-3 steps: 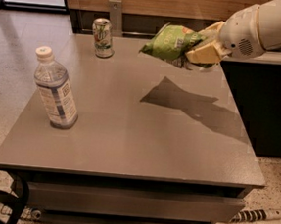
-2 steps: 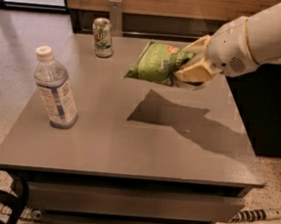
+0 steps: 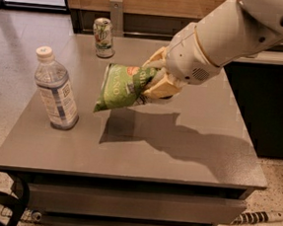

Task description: Move green jalapeno chip bag near blue plastic bottle

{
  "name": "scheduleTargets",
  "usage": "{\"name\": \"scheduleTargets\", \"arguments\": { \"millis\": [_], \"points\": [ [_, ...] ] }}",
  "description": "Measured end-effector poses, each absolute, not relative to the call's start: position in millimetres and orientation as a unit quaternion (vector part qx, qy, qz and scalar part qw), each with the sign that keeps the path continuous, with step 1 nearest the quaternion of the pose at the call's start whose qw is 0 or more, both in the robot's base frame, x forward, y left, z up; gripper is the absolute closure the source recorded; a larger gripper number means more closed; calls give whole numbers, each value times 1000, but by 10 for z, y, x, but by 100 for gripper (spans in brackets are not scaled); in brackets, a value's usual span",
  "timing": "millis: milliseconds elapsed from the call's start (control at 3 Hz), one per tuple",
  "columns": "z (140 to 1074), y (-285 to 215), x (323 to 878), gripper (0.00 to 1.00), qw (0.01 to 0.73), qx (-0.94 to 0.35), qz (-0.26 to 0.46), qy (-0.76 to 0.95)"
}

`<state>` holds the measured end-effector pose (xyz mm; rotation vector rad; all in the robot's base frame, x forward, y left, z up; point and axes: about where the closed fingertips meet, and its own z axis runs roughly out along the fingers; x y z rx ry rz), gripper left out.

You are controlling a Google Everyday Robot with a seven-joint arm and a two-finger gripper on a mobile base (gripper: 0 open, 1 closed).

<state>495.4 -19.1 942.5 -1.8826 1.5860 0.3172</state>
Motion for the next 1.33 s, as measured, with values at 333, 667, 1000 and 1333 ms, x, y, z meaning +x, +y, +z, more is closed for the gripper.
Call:
{"name": "scheduleTargets", "arguments": {
  "millis": [333, 667, 1000, 1333],
  "points": [
    [9312, 4, 4886, 100, 287, -755, 128, 575],
    [9286, 59, 4845, 90, 274, -765, 131, 567],
    [9302, 64, 4839, 57, 277, -764, 129, 568],
    [9308, 73, 4831, 35, 277, -765, 129, 567]
  ]
}}
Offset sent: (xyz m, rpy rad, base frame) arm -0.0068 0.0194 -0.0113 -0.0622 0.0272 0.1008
